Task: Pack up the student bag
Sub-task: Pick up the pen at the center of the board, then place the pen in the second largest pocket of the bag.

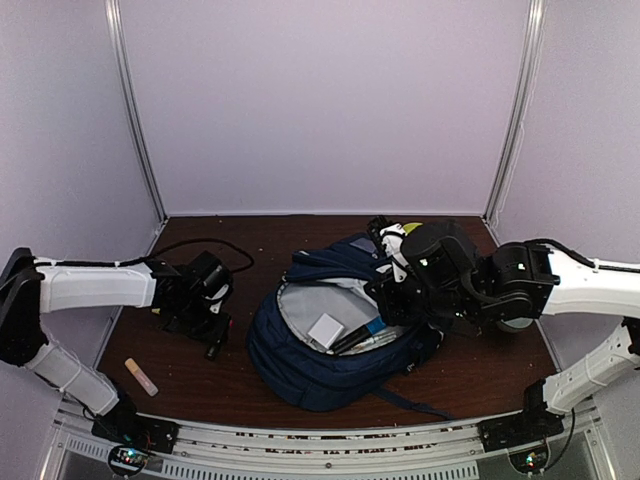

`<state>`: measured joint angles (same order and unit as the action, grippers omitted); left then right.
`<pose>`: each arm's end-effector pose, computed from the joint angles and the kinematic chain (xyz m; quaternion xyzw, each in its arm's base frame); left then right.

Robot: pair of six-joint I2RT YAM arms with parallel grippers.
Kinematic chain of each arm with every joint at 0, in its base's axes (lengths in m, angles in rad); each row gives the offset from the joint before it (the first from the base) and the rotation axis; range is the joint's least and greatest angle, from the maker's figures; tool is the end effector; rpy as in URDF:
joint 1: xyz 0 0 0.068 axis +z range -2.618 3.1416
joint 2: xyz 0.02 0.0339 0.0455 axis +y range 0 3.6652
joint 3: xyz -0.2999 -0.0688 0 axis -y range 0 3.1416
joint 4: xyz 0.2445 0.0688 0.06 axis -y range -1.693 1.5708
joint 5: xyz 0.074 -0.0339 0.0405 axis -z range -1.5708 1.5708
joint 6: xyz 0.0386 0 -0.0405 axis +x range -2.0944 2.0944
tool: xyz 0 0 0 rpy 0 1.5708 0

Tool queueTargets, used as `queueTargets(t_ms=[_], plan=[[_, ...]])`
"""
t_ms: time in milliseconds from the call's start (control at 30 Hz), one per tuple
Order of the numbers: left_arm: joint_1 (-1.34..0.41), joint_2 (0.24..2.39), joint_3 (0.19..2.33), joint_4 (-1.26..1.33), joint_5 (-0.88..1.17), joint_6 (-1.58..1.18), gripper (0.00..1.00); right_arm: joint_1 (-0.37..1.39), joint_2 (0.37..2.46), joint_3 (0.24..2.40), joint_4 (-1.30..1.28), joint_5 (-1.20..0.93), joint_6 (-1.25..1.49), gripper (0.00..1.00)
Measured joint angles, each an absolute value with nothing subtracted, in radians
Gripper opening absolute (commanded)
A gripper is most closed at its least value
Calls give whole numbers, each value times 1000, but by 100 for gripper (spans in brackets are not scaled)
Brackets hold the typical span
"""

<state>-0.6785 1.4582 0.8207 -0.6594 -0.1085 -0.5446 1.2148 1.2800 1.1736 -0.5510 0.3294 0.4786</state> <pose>0.1964 -0.1530 0.2060 0.0588 0.9875 -0.0343 0.1425 0.1062 0.2496 0.3670 -0.2511 0.8521 0.2284 0.3984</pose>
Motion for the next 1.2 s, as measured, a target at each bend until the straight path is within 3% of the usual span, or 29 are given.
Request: queueTargets(t_ms=[400, 600, 800, 900, 1200], plan=[[-960, 1135, 928, -698, -64, -655, 13, 1206, 1353, 1324, -656, 342, 405, 0], [-1068, 1167, 971, -530, 26, -686, 12, 1205, 1410, 1431, -725, 370, 353, 0], [-1084, 1389, 1135, -397, 98, -690, 12, 1203, 1415, 1473, -772, 388, 317, 0], [-1087, 1498, 1241, -359, 107, -690, 19, 1199, 1414, 1487, -787, 399, 310, 0], [-1097, 1686, 1424, -348, 33, -719, 54, 1187, 1398, 1480, -797, 416, 313, 0]])
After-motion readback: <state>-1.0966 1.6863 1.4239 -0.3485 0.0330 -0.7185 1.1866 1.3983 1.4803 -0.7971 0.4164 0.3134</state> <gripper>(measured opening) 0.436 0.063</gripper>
